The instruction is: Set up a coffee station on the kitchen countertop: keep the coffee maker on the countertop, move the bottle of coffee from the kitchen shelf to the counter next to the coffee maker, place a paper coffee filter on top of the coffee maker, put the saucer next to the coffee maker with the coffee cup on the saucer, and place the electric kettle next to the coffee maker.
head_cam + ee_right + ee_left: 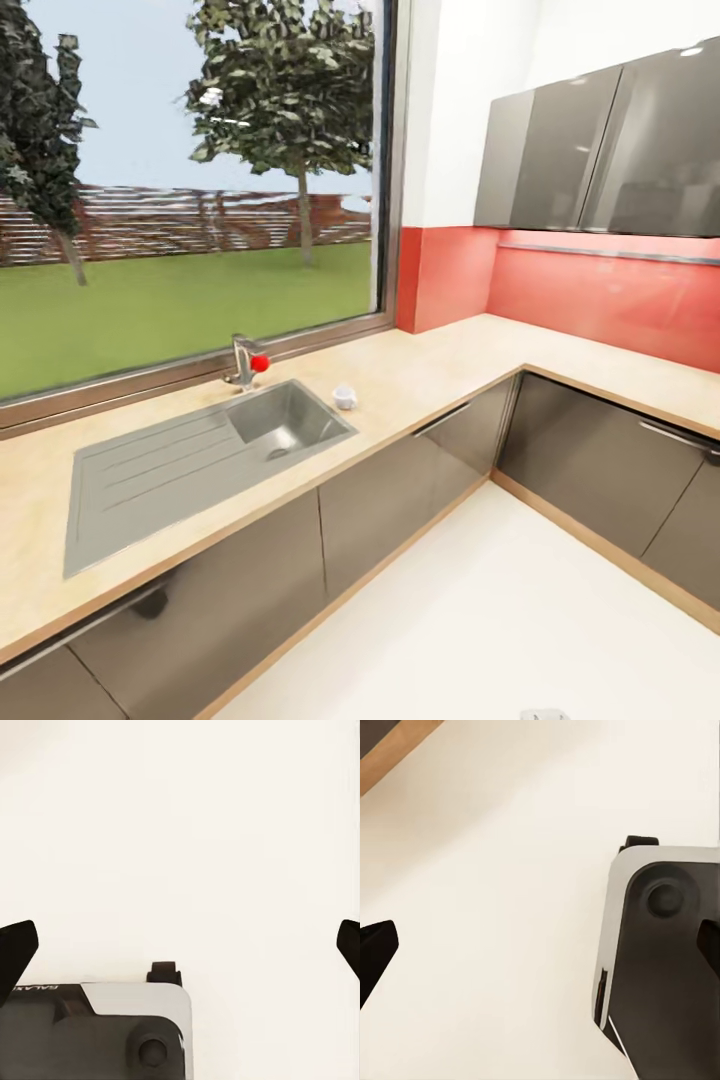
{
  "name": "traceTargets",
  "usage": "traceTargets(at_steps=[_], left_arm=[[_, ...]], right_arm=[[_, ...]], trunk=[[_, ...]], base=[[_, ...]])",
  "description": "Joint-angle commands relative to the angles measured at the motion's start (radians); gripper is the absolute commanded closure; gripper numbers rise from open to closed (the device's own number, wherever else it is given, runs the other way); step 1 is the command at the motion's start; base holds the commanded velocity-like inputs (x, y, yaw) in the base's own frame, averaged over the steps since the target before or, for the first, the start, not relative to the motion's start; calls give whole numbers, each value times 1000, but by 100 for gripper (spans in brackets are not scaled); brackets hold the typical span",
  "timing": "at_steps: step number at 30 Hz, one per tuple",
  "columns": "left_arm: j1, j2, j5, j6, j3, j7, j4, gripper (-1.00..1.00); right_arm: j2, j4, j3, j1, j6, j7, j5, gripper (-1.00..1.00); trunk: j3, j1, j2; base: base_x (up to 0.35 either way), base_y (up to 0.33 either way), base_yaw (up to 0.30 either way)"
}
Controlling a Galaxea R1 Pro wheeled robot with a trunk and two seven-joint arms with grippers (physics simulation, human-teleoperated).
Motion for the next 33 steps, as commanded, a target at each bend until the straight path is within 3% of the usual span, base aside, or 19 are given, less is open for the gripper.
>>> traceTargets(at_steps=[1,26,33], left_arm=[[-1,0,-11,-5,7,4,2,-100],[-1,-1,-11,-5,5,4,2,-100],[-1,-1,-11,-5,6,4,2,-100]], right_arm=[[0,-1,8,0,2,2,-11,-100],[6,-1,8,6,2,2,-14,-100],[6,-1,8,6,3,5,-17,-100]], trunk=[[-2,1,-2],[-2,1,-2],[-2,1,-2]], base=[[290,-201,0],[289,-201,0],[284,-212,-181]])
